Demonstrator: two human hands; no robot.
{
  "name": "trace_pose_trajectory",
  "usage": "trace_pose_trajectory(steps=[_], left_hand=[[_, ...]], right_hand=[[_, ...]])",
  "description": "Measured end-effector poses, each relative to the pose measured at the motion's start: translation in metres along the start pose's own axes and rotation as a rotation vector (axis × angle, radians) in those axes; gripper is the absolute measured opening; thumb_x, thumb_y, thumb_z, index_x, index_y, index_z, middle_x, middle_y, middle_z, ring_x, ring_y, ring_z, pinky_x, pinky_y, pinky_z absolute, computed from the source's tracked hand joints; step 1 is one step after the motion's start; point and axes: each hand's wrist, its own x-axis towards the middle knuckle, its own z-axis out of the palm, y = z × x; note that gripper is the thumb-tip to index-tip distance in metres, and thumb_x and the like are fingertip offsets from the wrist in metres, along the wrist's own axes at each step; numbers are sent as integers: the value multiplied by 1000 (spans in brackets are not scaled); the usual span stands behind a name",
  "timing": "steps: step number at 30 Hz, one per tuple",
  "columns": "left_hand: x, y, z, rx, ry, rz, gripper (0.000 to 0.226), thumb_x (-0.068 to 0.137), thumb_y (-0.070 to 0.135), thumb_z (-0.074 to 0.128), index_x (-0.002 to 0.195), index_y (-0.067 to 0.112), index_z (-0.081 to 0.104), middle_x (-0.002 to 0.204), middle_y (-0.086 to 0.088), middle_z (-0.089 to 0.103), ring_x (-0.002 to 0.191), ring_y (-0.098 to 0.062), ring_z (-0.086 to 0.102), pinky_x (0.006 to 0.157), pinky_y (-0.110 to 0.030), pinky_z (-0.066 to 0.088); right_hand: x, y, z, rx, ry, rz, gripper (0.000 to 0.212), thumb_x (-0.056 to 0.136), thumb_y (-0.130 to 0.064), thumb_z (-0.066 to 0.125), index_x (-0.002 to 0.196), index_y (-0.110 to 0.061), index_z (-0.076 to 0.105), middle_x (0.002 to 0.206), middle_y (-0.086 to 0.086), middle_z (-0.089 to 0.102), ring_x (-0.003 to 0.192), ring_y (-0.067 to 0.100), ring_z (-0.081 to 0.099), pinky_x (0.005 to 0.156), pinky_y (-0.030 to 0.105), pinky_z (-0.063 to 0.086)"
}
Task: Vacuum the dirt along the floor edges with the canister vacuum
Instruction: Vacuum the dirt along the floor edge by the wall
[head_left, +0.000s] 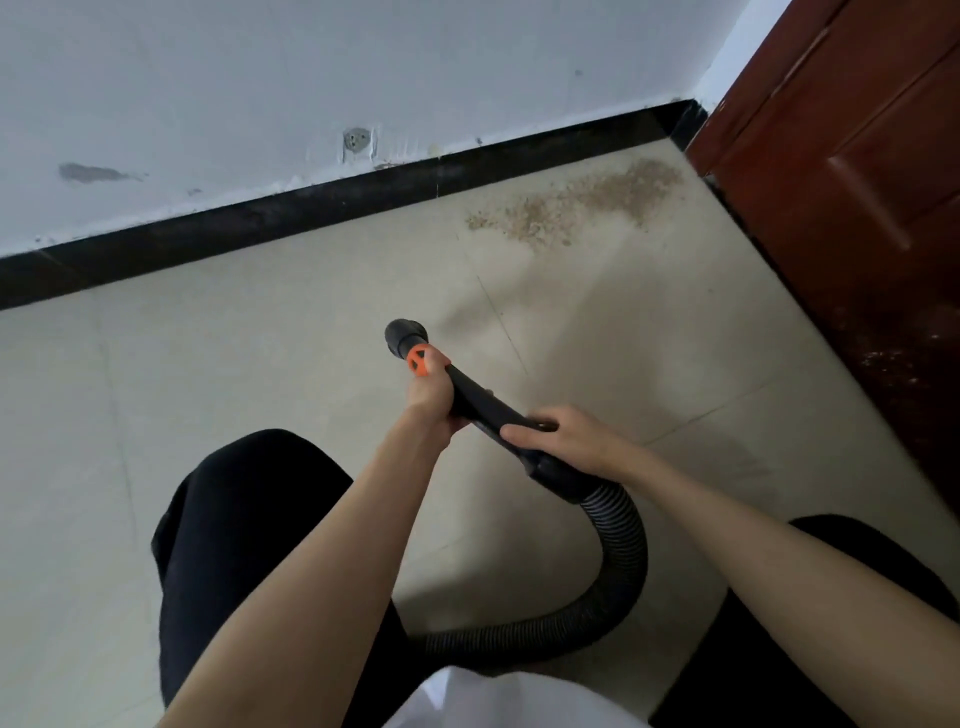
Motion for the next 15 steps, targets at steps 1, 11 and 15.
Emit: trace_pose_trajectory(steps=[1, 11, 15], left_hand=[[3, 13, 1, -15, -21, -10, 33, 95, 33, 42, 114, 7, 36, 90, -17, 56, 53, -30, 68, 49, -34, 55], [61, 65, 52, -163, 183, -39, 47, 88, 51, 49, 113, 12, 51, 64, -3, 47, 46, -16, 47, 43, -20, 43], [77, 39, 74, -256, 231, 11, 45, 89, 53, 53, 101, 10, 48, 61, -2, 43, 41, -13, 42, 39, -16, 40]], right_hand=[[-1, -3, -4, 75, -34, -8, 52, 84, -51, 67, 89, 1, 63, 71, 9, 63, 63, 23, 61, 65, 34, 48], [68, -15, -29, -80, 121, -100, 44, 79, -58, 68, 87, -16, 62, 77, -3, 65, 67, 13, 63, 58, 28, 50], [88, 15, -50, 150, -71, -74, 54, 78, -58, 72, 92, -7, 58, 72, 6, 66, 50, 20, 64, 47, 30, 52]])
